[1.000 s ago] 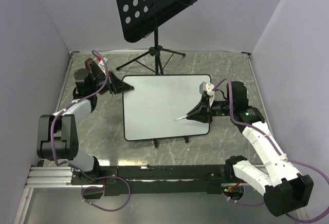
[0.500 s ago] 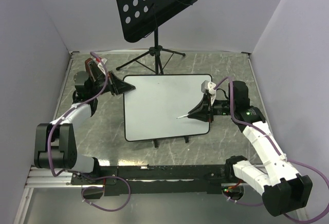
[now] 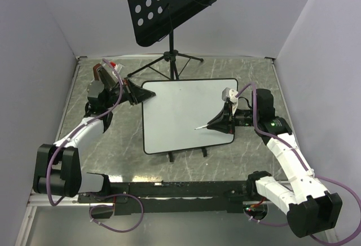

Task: Write a sentence on the whiteboard
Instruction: Pick up the whiteboard from the whiteboard stand, then write a sentence on the whiteboard.

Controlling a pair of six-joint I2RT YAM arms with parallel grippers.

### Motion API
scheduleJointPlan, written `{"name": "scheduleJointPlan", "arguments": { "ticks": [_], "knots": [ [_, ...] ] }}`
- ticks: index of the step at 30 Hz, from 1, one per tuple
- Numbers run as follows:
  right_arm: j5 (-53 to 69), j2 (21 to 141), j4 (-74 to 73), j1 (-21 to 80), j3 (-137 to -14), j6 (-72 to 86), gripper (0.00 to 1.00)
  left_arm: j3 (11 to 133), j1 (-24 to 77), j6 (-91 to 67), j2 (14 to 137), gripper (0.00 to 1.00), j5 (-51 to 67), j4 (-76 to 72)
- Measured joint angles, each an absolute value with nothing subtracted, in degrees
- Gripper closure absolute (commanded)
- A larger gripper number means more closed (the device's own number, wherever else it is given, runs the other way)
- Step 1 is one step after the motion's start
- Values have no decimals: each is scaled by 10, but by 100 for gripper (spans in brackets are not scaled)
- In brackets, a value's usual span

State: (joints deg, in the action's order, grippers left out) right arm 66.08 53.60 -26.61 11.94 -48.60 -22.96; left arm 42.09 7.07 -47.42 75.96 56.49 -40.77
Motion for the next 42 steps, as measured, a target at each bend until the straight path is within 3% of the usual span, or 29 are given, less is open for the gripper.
{"name": "scheduleJointPlan", "arguments": {
  "ticks": [29,42],
  "knots": [
    [652,551,-314,123,-519,-250,100,383,170,-453,703,99,408,-380],
    [501,606,-370,262,-636,-301,100,347,192,-461,677,99,367,-393]
  ]
}}
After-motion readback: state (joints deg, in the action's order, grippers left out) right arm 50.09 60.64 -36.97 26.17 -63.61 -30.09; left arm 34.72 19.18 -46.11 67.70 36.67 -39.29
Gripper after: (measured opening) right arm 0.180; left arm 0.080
